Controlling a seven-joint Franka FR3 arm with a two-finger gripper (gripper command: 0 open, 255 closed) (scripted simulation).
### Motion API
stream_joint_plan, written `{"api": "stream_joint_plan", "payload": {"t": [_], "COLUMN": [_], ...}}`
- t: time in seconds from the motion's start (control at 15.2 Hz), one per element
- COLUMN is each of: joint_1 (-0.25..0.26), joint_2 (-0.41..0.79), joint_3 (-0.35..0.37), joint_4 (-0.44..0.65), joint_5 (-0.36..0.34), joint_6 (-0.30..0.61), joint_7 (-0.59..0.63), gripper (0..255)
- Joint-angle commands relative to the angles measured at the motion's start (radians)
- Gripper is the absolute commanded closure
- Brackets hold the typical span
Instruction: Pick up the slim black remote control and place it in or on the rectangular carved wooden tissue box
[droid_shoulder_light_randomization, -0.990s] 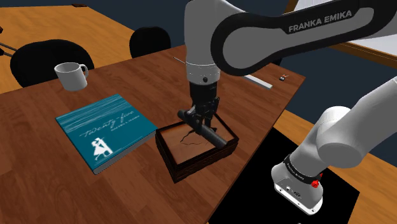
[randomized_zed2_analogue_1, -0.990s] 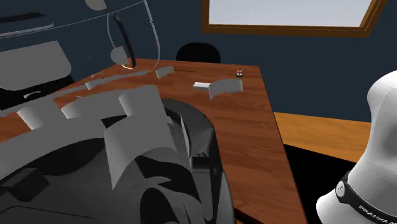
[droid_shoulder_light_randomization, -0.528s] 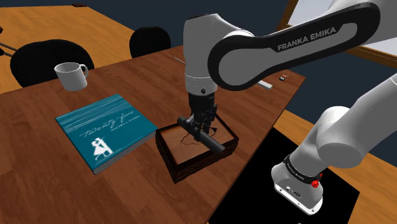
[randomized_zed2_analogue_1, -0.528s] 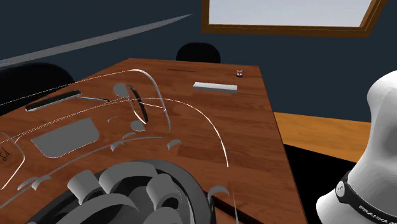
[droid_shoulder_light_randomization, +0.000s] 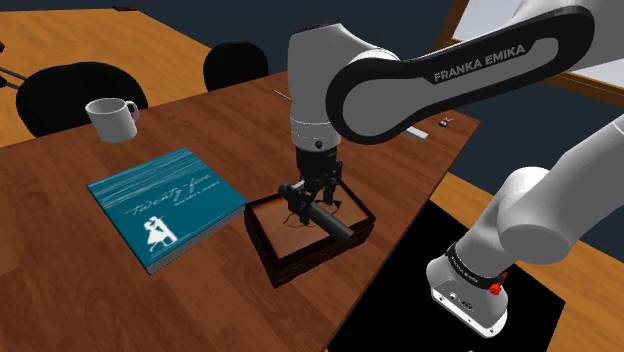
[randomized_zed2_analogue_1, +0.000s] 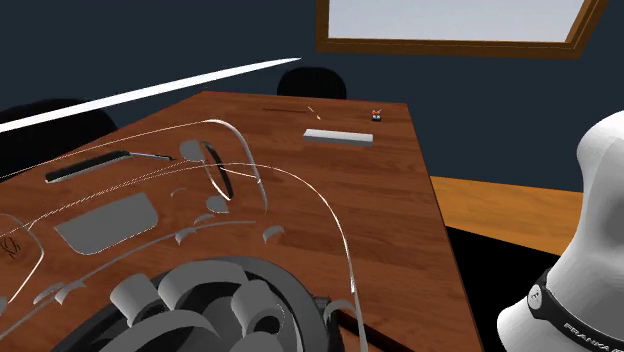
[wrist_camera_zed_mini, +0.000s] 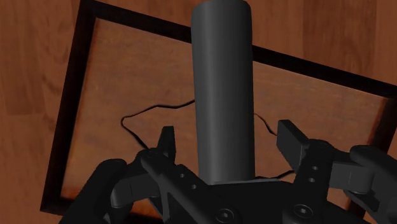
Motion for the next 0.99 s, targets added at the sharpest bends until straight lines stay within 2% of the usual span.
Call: {"api": "stream_joint_plan", "payload": {"t": [0.0, 0.2, 0.46, 0.92], "joint_1": [0.000, 0.000, -0.012, -0.011], "joint_2": [0.001, 0.001, -0.015, -0.015], "joint_3": [0.000, 0.000, -0.019, -0.020], "joint_4": [0.000, -0.002, 0.111, 0.111], "joint_5": [0.000, 0.000, -0.012, -0.012], "joint_6": [0.000, 0.001, -0.128, -0.128], "joint_7": [0.000, 0.000, 0.002, 0.002], "gripper": [0, 0, 0, 0]}}
